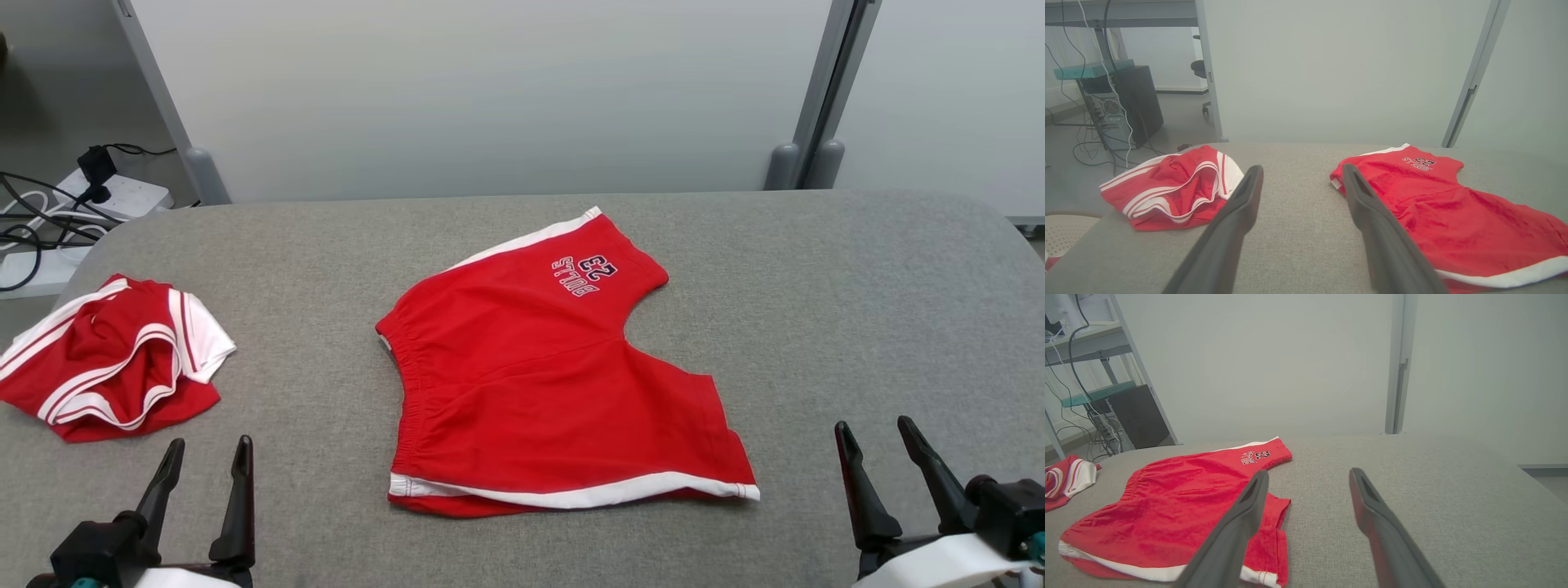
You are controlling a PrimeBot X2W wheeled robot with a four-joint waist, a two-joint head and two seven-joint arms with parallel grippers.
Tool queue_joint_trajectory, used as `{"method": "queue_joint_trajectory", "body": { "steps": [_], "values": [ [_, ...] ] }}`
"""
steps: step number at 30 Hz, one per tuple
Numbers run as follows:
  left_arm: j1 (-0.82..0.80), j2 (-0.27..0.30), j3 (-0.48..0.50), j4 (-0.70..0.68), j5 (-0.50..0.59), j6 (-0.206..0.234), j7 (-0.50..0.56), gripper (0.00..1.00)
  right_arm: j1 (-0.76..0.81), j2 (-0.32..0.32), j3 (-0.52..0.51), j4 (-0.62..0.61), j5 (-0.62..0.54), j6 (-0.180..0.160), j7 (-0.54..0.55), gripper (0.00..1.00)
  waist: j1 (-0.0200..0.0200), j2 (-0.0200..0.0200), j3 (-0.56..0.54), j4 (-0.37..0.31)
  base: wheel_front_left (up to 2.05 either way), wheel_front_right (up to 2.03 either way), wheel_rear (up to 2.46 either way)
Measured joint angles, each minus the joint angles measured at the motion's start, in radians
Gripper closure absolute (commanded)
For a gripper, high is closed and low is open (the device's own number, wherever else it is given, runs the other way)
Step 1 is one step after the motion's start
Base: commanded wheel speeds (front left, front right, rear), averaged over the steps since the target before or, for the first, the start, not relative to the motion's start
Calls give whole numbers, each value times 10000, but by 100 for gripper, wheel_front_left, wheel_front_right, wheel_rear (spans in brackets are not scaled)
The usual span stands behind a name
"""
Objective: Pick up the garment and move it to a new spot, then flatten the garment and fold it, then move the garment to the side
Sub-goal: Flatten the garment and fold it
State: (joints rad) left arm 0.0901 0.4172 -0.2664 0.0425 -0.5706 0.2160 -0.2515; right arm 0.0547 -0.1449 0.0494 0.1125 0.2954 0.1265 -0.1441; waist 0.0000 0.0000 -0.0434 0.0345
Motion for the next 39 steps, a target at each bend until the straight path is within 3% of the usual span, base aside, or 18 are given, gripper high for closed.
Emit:
{"method": "queue_joint_trajectory", "body": {
  "steps": [13, 34, 39],
  "values": [
    [129, -504, 903, -13, 453, -732, 0, 0, 195, 100, -84, -397, -151, 0, 31, 0, 0, 0, 40, 172, 0, 0, 0],
    [128, -882, 1150, 301, 1034, -1108, 0, 0, 227, 161, -100, -420, -144, 0, 117, 0, 0, 0, 140, 178, 0, 0, 0],
    [124, -1028, 669, 577, 851, -1570, 485, 0, 221, 161, 69, -313, -67, 0, 401, 0, 0, 0, 277, 174, 0, 0, 0]
  ]
}}
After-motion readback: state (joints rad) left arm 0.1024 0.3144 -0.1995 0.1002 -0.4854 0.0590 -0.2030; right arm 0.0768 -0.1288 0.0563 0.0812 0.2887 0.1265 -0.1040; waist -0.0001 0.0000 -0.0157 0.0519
